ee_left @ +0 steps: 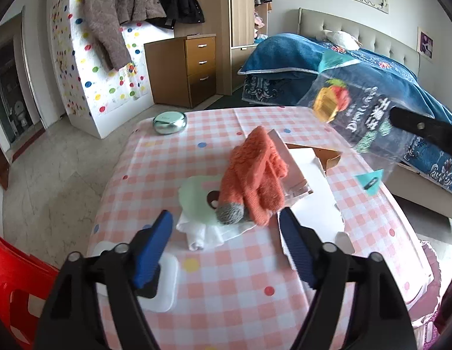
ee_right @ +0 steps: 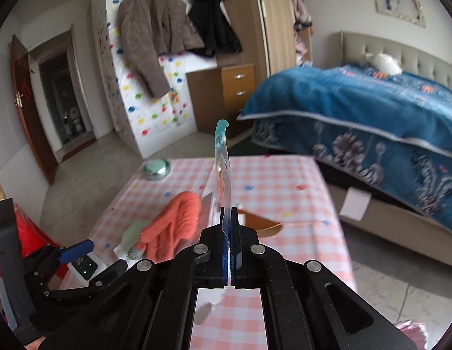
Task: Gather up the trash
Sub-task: 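Grasp the clear printed snack bag with the right tool and lift it, then grasp the orange knit glove with the left tool while the right tool holds the snack bag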
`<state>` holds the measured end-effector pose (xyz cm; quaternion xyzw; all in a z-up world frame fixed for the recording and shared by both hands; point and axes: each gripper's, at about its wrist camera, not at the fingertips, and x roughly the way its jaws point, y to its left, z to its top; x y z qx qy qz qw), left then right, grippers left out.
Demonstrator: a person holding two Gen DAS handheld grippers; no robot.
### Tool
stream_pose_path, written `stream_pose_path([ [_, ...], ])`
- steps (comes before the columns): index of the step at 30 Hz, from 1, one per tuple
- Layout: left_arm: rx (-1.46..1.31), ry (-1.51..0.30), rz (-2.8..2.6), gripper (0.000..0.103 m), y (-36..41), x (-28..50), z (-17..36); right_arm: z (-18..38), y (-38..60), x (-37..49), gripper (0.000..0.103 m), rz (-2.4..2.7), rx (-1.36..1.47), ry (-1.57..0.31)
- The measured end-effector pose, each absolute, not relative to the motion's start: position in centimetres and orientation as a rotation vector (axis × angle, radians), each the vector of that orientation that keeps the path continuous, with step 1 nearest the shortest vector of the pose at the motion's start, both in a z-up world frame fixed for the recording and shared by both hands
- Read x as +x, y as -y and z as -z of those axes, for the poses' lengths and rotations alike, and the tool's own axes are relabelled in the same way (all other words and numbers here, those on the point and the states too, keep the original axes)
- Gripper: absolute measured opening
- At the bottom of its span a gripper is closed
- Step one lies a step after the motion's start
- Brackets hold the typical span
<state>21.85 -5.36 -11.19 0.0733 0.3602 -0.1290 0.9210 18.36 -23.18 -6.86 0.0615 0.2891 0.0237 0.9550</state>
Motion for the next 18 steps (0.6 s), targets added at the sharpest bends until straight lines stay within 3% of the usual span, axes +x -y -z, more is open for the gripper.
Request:
stream_pose_path([
  [12,0.171,-0.792,0.269,0.076,9.7,27.7,13.3,6.8,26.9,18.6,0.0,-0.046,0.186,-0.568],
  [18,0.197,-0.843,0.266,0.062,11.1,29.7,14.8,7.4,27.1,18.9,0.0,-0.052,0.203,-0.584],
])
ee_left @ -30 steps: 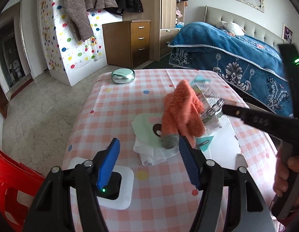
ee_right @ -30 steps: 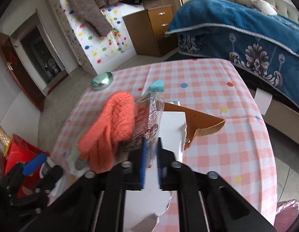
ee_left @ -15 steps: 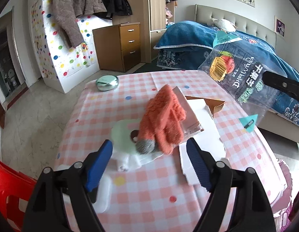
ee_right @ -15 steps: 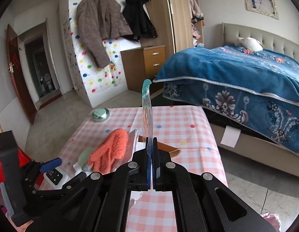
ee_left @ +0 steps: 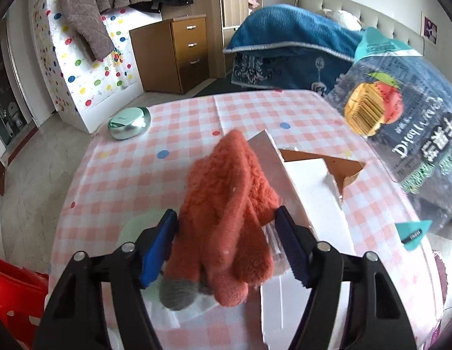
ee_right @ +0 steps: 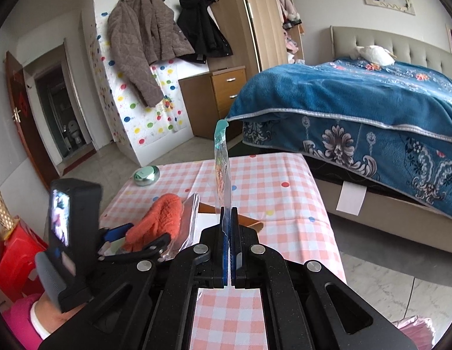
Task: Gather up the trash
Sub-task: 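Grasp the orange knit glove with the left tool while the right tool holds the snack bag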
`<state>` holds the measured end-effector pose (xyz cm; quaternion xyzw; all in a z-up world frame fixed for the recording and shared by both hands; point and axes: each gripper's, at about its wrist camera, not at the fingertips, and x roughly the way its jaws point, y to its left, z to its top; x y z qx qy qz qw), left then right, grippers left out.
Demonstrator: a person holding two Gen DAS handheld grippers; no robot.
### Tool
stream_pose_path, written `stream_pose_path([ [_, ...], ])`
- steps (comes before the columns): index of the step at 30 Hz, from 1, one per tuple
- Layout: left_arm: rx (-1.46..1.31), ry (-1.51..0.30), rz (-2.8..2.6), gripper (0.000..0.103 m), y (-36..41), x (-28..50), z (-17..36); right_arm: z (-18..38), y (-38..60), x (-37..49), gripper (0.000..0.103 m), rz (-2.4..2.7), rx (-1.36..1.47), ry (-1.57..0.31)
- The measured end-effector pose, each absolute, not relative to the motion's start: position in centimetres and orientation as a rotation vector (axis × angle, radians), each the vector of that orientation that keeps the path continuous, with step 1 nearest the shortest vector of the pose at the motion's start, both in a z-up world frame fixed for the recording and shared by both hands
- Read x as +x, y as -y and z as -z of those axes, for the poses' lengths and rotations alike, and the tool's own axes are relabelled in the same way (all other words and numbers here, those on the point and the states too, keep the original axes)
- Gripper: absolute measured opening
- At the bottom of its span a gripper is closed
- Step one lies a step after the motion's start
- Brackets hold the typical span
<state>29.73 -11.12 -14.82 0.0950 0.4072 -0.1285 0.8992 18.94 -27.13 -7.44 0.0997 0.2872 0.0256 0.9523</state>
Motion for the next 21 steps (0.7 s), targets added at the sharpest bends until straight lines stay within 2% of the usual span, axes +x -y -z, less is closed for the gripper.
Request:
stream_pose_path([
  [2,0.186,-0.85,0.273,0.038,11.0,29.8,15.0,7.7,27.3,18.9,0.0,-0.056,0.214,-0.593],
  [4,0.15,-0.828,0.29,0.02,10.3,29.3,14.3,7.7,27.3,18.7,0.0,-0.057,0.22,-0.596],
  [9,0.003,-0.711,0.32,0.017,7.0,26.5,9.3,6.6,27.4,16.6,0.0,-0.048,0.22,-0.556],
  [14,-0.029,-0.622,0.33,0.017,4.9,23.0,4.5,6.0,27.4,14.0,0.0,-0.045,0.223,-0.524],
  [21,0.0,-0.609,0.352,0.017,5.1,15.8,4.9,5.8,27.0,10.7,0.0,-0.055,0.22,-0.561],
])
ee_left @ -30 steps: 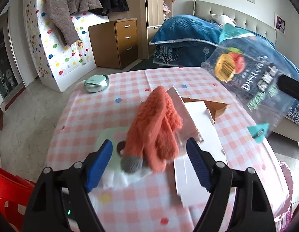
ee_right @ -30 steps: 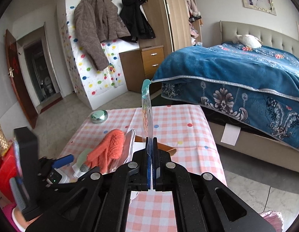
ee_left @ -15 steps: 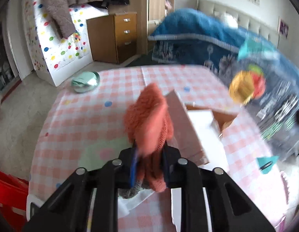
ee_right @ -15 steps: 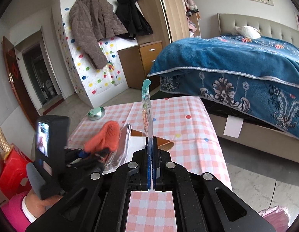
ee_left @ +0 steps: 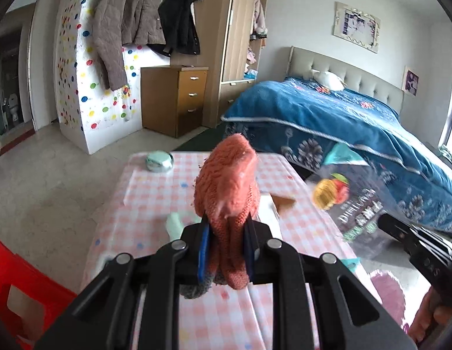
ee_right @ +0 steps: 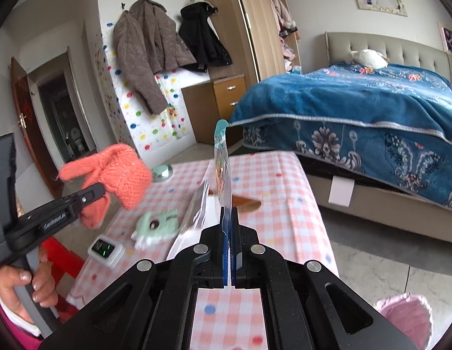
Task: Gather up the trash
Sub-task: 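Grasp the orange knit glove with the left tool while the right tool holds the snack bag, then carry the glove and snack bag over the pink bin and open both tools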
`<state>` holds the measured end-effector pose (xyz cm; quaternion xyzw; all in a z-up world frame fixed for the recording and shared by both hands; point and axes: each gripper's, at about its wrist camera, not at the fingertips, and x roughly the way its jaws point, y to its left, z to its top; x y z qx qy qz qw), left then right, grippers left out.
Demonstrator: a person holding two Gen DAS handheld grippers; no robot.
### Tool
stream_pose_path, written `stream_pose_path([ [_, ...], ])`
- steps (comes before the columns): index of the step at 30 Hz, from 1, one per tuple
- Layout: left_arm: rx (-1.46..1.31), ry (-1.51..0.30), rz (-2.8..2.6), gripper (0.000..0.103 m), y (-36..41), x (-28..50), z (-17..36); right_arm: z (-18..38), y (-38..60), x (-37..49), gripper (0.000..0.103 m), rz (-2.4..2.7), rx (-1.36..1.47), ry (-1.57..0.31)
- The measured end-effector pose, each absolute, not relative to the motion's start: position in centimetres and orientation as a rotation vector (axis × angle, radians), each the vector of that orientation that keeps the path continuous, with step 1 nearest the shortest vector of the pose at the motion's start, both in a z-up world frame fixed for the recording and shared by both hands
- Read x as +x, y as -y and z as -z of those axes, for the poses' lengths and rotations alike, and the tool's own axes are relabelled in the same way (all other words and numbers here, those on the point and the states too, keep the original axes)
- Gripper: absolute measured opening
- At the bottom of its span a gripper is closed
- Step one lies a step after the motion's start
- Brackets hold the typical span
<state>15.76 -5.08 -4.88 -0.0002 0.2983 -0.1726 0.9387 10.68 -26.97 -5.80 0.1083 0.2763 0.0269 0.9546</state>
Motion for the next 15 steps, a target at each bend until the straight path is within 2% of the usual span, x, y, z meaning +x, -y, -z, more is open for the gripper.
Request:
stream_pose_path([
  [6,-0.001,-0.634,0.373,0.017,5.3,11.2,6.9,6.2,26.1,7.5,0.0,-0.068,0.212,-0.592],
  [15,0.009,-0.619,0.369,0.017,4.7,7.3,7.1,7.0,25.6,4.7,0.0,-0.072,0.209,-0.595],
])
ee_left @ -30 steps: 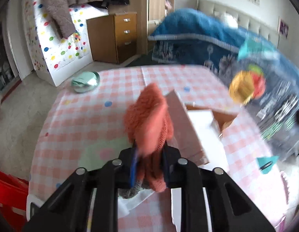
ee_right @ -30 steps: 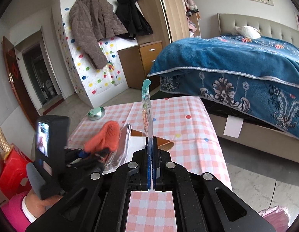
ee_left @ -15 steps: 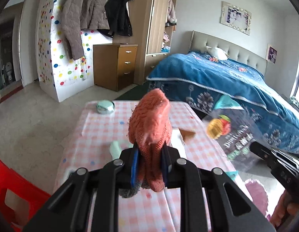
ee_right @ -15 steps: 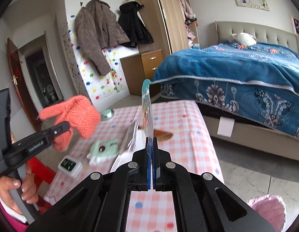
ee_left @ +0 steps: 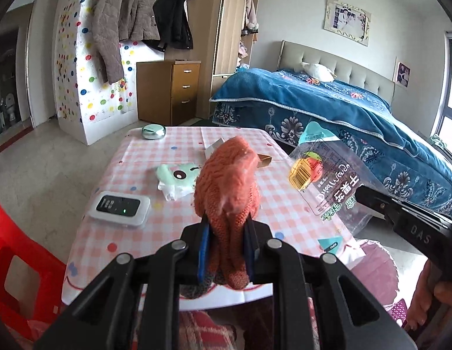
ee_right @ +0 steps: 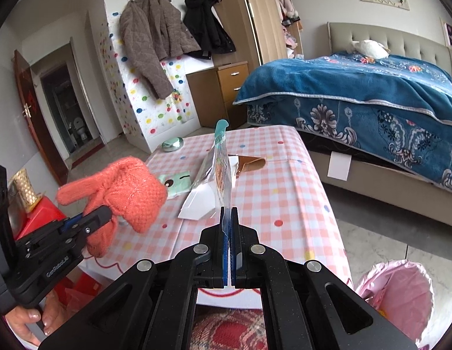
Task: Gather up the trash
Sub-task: 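Carry the glove and snack bag over the pink bin and open both tools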
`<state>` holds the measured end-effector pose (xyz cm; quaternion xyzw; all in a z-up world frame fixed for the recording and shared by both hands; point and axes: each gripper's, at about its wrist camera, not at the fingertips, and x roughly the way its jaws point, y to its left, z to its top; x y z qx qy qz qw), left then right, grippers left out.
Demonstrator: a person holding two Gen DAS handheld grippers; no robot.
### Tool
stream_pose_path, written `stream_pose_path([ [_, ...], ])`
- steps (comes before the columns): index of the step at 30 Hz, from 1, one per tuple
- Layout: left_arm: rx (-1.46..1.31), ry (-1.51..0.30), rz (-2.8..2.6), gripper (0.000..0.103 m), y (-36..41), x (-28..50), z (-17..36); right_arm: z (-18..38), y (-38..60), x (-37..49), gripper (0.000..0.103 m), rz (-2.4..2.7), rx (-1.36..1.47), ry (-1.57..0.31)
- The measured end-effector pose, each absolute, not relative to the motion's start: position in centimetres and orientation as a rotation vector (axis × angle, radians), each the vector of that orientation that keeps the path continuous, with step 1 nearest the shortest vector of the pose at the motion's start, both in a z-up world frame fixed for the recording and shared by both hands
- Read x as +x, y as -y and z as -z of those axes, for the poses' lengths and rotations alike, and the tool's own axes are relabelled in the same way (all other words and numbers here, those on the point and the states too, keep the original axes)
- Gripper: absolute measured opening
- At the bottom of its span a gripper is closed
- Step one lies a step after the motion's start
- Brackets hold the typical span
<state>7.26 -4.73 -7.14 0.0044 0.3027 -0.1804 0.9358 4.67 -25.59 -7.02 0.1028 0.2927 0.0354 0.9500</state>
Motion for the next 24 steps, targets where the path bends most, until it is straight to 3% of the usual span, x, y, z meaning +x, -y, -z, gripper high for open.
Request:
stream_pose_path([
  [14,0.053,-0.607,0.465,0.017,8.3,3.7,7.5,6.4,27.7,0.2,0.0,-0.014,0.214,-0.571],
  [24,0.154,-0.621,0.613,0.017,16.4,2.2,9.1,7.8,33.5,-3.8,0.0,0.11,0.284,-0.575],
])
